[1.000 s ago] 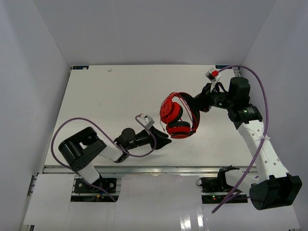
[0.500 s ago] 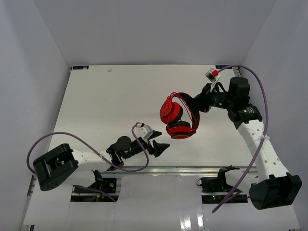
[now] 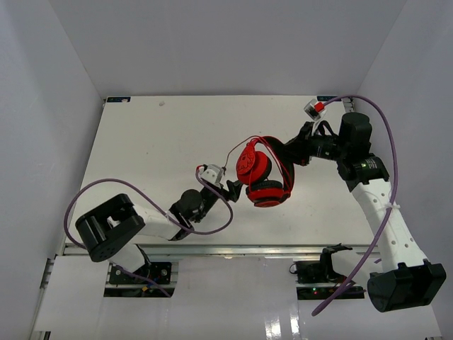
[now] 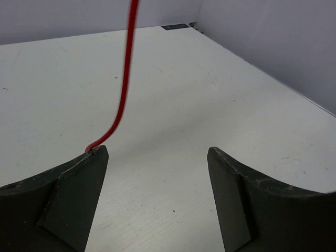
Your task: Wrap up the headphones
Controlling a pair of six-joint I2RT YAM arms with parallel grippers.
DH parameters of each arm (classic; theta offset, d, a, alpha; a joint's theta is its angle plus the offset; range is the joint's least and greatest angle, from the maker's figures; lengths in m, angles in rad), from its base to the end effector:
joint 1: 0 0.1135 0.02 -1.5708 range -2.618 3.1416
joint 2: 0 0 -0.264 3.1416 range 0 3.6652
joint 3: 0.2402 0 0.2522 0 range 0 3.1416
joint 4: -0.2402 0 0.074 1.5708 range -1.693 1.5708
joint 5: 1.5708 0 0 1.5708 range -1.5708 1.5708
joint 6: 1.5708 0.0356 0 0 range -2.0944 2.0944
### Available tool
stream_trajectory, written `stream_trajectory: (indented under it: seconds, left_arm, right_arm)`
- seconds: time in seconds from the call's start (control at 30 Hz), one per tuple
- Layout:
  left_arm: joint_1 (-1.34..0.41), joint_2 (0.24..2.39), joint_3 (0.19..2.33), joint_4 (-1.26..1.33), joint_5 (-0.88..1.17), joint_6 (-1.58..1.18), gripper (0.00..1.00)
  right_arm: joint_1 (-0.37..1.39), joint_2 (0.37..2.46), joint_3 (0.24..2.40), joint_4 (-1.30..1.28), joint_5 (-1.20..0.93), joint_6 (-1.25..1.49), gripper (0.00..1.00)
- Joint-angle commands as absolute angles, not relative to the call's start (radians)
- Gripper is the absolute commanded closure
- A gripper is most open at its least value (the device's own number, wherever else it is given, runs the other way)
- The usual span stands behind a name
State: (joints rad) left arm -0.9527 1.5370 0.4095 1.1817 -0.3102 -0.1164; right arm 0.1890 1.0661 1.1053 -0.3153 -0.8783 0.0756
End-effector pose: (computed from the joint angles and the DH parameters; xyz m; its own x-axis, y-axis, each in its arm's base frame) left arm 0.1700 -0.2203 0.1876 -0.0384 -0.1368 -0.9899 0.5991 0.7897 -0.1324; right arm 0.2186 0.0697 0.3878 -0.3310 -0.0142 -0.9435 -0.8246 0.4905 0.2819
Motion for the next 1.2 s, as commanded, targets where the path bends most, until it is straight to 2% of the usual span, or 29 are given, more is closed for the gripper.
stream_trajectory:
  seconds: [0.0,0.23,0.37,0.7,0.83,0.9,0.97,1.03,1.1,1.17]
  left_arm:
    - [-0.96,1.43,0.363,1.211,-0.179,-0.137,0.14]
    - [-0.97,1.342,0.282,1.172,0.039,-0.179,0.14]
    - [-0.976,1.341,0.263,1.18,0.019,-0.169,0.11]
    - [-0.954,1.552,0.448,1.253,0.016,-0.124,0.09]
    - [-0.911,1.648,0.526,1.312,0.092,-0.185,0.12]
    - [-0.889,1.678,0.565,1.276,0.114,-0.213,0.33]
    - [-0.872,1.69,0.579,1.261,0.116,-0.234,0.64]
    - [-0.87,1.69,0.568,1.279,0.091,-0.246,0.89]
    - [-0.868,1.683,0.556,1.286,0.084,-0.254,1.0]
    - [-0.868,1.665,0.547,1.275,0.097,-0.263,1.0]
  right_arm:
    - [0.183,1.039,1.155,-0.275,-0.927,0.124,0.92]
    - [0.184,1.026,1.147,-0.27,-0.926,0.126,0.92]
    - [0.184,1.024,1.142,-0.272,-0.928,0.125,0.92]
    - [0.184,1.012,1.14,-0.268,-0.939,0.149,0.92]
    - [0.184,1.009,1.14,-0.267,-0.94,0.153,0.92]
    - [0.184,1.008,1.14,-0.266,-0.94,0.154,0.92]
    - [0.184,1.005,1.14,-0.264,-0.94,0.155,0.92]
    - [0.183,1.005,1.141,-0.265,-0.939,0.155,0.92]
    - [0.184,1.004,1.138,-0.265,-0.937,0.153,0.92]
    - [0.184,1.006,1.14,-0.266,-0.931,0.152,0.92]
